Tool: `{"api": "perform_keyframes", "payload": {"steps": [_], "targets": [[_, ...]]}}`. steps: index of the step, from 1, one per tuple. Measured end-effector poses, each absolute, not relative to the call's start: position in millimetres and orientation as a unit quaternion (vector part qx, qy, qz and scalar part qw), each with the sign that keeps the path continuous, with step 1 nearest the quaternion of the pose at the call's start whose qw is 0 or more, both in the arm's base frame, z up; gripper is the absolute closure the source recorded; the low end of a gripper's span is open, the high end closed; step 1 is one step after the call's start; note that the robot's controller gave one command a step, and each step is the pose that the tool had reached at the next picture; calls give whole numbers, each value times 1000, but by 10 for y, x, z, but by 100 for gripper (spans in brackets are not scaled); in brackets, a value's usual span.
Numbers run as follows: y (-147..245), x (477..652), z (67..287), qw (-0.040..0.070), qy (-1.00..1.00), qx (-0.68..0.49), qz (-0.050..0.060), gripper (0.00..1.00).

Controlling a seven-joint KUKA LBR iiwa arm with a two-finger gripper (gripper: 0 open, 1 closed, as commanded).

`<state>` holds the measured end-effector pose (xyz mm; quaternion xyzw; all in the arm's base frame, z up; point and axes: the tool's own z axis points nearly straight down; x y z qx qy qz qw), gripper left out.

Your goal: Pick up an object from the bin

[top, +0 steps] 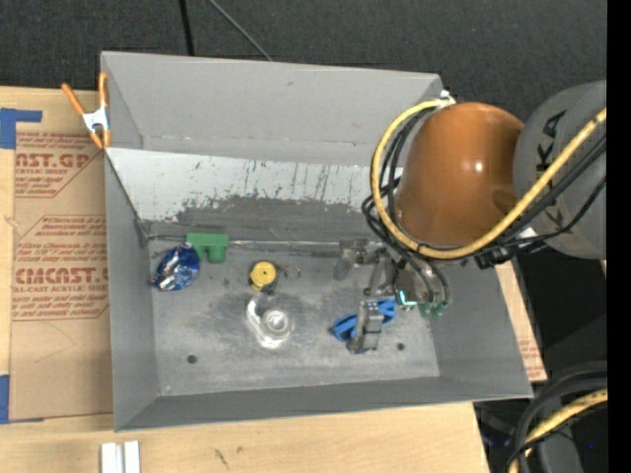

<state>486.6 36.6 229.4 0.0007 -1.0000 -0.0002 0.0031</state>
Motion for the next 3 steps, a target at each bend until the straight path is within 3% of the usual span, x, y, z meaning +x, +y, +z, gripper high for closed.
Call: {"api": "perform_keyframes", "payload": {"steps": [1, 2, 3], "targets": [[-390, 4959, 798, 3, -996, 84, -1, 0], [-592, 5362, 693, -1, -997, 78, 0, 0], [-583, 5354, 698, -1, -997, 78, 0, 100]]}}
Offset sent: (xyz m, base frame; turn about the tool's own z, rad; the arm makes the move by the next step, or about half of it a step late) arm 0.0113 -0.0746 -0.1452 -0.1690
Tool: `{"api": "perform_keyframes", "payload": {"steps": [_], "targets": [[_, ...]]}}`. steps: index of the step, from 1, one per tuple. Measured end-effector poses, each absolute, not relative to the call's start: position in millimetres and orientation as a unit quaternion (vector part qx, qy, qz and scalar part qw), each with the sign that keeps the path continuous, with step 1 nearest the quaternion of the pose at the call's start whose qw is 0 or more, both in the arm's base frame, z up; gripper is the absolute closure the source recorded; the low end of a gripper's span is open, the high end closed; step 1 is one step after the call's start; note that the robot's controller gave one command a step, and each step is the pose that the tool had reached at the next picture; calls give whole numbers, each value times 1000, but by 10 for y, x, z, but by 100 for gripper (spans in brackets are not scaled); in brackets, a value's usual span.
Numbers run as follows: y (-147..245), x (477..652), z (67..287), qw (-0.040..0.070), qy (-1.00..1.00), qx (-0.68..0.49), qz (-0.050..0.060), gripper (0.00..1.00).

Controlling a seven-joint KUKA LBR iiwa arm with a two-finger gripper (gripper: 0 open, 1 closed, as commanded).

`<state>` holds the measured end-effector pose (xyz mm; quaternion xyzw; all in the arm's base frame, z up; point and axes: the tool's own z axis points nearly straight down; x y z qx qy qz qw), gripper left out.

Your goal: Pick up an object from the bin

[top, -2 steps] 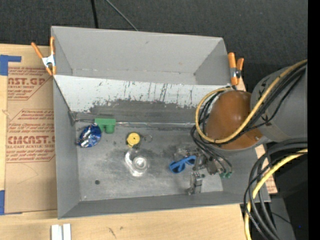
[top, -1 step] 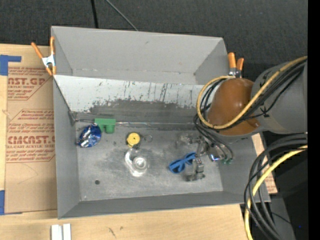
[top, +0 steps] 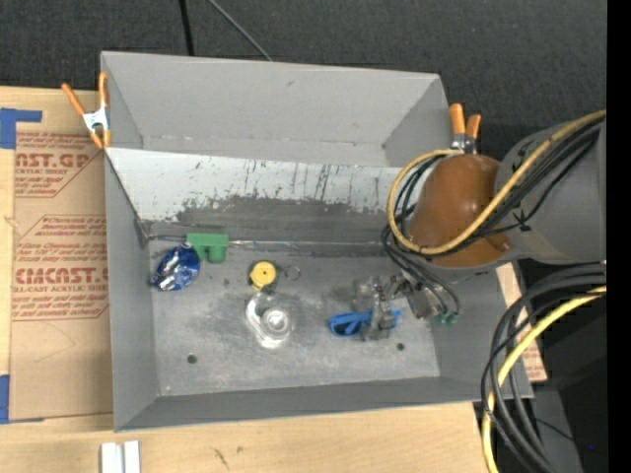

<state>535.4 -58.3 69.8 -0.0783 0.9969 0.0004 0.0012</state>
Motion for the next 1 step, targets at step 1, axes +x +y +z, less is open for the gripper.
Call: {"api": "perform_keyframes", "payload": {"steps": [1], "targets": [[-705, 5430, 2095, 5, 998, -68, -1, 100]]}}
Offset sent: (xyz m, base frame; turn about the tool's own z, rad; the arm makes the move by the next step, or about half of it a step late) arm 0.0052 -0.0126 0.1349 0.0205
